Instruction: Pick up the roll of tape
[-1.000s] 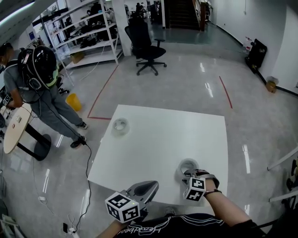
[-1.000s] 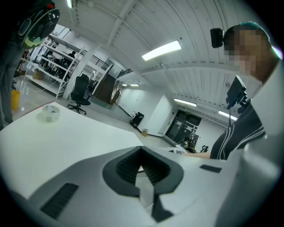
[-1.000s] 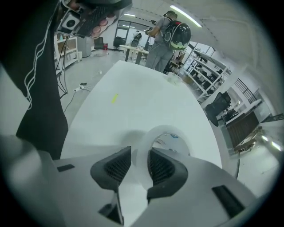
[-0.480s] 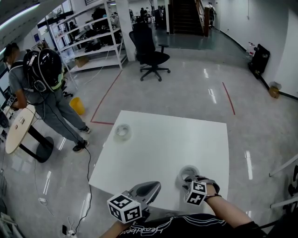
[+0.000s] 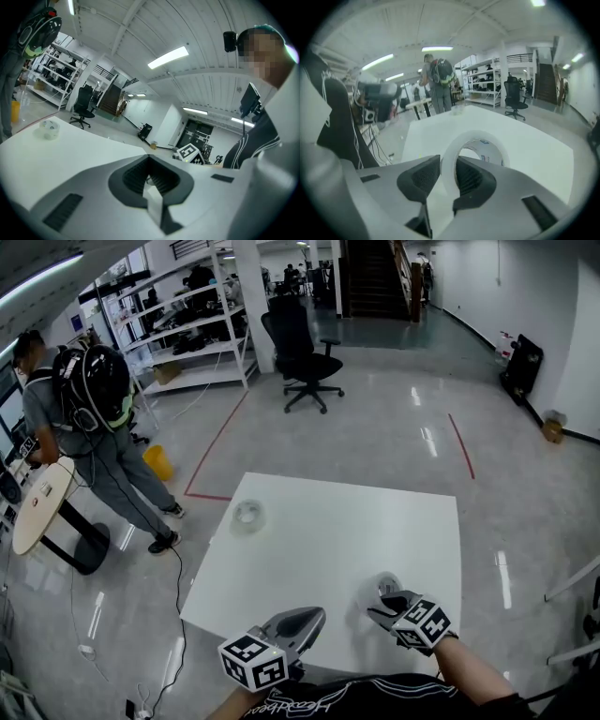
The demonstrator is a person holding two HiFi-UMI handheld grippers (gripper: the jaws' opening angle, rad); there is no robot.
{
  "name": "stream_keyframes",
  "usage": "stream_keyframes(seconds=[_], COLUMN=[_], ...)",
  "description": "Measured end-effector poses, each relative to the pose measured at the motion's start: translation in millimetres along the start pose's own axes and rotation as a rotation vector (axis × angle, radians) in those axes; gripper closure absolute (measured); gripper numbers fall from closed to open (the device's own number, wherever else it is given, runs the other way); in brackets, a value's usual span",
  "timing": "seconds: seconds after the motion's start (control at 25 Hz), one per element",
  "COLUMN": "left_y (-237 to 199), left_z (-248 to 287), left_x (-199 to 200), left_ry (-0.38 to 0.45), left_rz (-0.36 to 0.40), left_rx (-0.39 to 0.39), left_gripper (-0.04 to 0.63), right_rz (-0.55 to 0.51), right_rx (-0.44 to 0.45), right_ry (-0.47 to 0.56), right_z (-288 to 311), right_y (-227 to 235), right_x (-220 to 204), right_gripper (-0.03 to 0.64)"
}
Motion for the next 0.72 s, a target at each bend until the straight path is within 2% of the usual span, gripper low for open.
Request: stream_keyframes(seconds=[0.16,0.32,0.52,0.72], left_y=[2.4,3.2,8.0,15.2], left_z=[2.7,2.5,5.8,15.2], left_x=[12.2,23.3,32.2,36.6], left_ry=[0.009,0.014,0.019,0.022], left_rz=[0.02,0.044,0.068,0.082], left_rx=[-0.004,-0.009,-0.018,-0.042], left_gripper=[0.592,0.592,0.592,0.592], right_rz=[0.137,0.18,0.158,0.158], right_rx=[0.086,0.147,0.185,0.178], right_ry=[0.246,0.425,0.534,0.555], right_z=[-33.6,-62.9,-94.5,-100.2], right_y=[-3.9,-14.6,-28.2,-29.7], right_x=[36.8,70.4,90.0,85.9], right_gripper=[0.515,0.515,0.515,0.515])
Point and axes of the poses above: the fingertips, and each gripper's own axes: z forward along the fingers, y to its right, x out of its top, the point moved 5 cm from there along -z, backward along the fingers, and after that the axes turned 4 degrees about -y, right-handed, at the moved point
